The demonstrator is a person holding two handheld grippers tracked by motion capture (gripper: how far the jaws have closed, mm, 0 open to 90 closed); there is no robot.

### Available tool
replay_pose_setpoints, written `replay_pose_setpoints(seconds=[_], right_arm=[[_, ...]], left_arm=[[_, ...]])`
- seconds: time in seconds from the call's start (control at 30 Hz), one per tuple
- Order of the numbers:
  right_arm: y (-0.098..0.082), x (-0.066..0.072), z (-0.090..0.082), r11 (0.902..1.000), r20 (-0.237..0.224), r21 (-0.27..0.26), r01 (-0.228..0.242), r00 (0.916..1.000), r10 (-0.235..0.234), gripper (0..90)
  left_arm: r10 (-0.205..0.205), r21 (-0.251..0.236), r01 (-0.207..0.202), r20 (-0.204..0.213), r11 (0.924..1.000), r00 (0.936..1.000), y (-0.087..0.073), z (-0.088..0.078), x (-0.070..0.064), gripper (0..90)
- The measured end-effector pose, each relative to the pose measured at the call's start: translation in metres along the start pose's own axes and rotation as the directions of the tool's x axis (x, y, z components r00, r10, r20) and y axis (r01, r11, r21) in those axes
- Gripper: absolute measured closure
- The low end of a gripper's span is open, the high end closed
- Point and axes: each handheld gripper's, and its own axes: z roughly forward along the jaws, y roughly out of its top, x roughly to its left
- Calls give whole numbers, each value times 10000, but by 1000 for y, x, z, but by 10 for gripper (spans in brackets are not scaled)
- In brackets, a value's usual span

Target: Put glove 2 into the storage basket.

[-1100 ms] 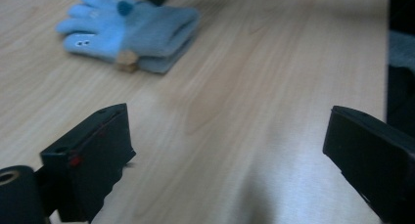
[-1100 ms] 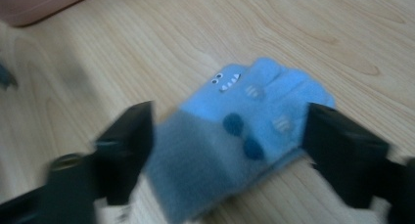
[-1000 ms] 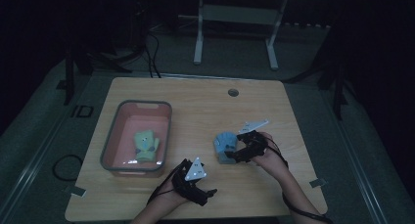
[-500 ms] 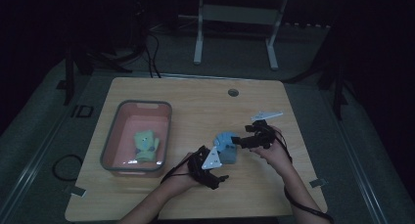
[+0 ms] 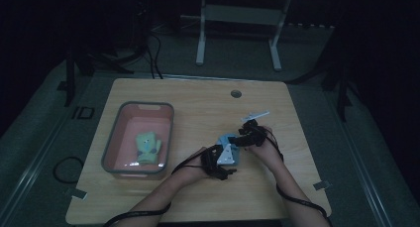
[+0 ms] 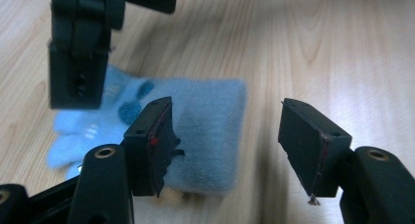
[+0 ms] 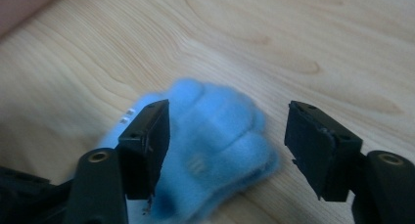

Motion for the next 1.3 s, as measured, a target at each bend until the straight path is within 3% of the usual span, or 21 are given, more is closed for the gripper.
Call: replay_pose_setpoints(seconds=[0.1,0.33,0.4,0.53,0.57,0.73,0.97,1.1,1.3], right_arm=[[-5,0,9,9995,-5,311,61,10000,-61,329],[-10,2,12,9988,171,423,258,9995,-265,326],[-9,3,11,9982,65,502,338,9994,-342,379],[-9,5,10,9971,-431,584,491,9980,-466,587],[-9,5,10,9972,-675,609,443,9969,-402,614],[-8,5,12,9975,-1024,639,295,9945,-229,719],[-5,2,8,9984,-1451,391,-406,9884,459,799],[-1,8,2,9992,-1424,390,-86,9897,141,810],[10,16,-7,10000,-1458,70,40,9893,-30,812]], left_arm=[[131,129,-131,27,9998,9999,-2,3,2,417],[280,274,-277,-114,9992,9995,-3,6,1,484],[358,319,-351,-226,9989,9991,-3,7,0,504],[257,427,-245,-289,9988,9993,-4,8,2,595],[256,451,-243,-301,9987,9992,-4,9,3,604],[191,603,-173,-283,9980,9994,-1,8,5,692],[-167,732,159,102,9972,9998,4,0,9,758],[-115,789,105,129,9968,9998,7,-6,10,762],[-111,810,105,68,9967,9999,14,-22,13,762]])
